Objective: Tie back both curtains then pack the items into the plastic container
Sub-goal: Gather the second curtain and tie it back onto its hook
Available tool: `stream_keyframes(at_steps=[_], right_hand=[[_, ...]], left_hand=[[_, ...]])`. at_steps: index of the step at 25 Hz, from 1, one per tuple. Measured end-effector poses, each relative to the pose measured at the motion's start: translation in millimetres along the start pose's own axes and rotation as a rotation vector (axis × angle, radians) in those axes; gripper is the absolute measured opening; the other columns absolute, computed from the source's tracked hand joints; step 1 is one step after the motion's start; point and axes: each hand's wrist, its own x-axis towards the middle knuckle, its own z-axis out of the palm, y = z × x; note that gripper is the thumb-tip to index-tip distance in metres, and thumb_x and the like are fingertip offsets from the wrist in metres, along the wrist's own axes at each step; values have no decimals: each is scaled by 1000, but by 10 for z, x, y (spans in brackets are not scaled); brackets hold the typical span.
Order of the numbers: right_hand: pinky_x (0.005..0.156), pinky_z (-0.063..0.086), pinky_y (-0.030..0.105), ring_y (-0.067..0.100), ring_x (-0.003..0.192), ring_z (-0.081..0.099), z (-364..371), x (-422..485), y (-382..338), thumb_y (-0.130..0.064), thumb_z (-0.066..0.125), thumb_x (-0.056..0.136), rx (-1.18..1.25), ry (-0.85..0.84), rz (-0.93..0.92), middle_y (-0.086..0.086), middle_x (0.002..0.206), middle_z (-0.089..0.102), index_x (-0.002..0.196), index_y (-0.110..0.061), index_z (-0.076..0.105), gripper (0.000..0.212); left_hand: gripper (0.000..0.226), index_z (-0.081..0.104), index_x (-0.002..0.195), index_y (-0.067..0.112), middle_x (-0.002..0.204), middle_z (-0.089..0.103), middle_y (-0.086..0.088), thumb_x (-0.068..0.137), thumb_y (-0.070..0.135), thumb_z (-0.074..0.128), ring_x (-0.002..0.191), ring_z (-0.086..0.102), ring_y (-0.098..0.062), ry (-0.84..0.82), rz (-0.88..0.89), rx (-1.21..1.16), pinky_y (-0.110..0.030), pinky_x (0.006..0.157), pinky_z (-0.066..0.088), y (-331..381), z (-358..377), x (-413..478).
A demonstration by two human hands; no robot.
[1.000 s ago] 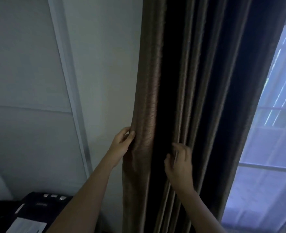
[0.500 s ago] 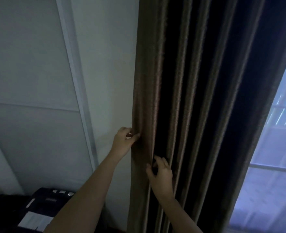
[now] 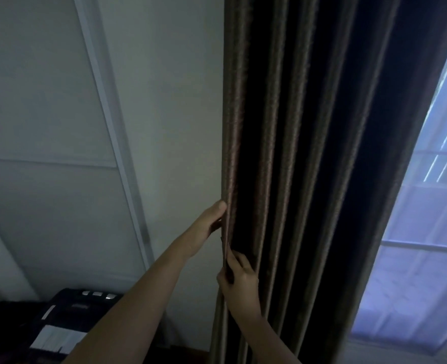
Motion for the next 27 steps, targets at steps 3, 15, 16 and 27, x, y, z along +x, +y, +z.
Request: stream_keyframes(at_steps=[3,15,16,27], right_hand=[[83,41,5,8,94,57,26,-20,-49,2,57,83,74,-69,12,5,112,61,139,-15,43,60],[103,45,35,15,124,50,-554,666,14,-17,57,91,79,188,78,5,138,48,145,-23,21,65],[100,48,35,16,118,54,-559,679,18,-12,55,92,32,158,63,6,133,53,146,-23,22,64],[102,42,27,23,113,56,-279,204,249,-1,52,89,-151,-102,153,12,121,59,145,-19,30,63]], left_hand=[[68,46,136,26,125,58,12,77,58,63,114,57,-4,22,-20,245,-15,92,46,11,116,-29],[50,25,147,14,141,46,-7,97,15,31,111,52,-13,239,-2,523,-19,94,41,-38,135,92],[51,25,147,14,142,45,-8,97,17,30,112,53,-15,224,-14,526,-22,95,42,-47,122,111],[51,35,143,19,134,51,-7,92,16,36,118,52,-24,18,-132,489,-35,100,40,106,345,225]])
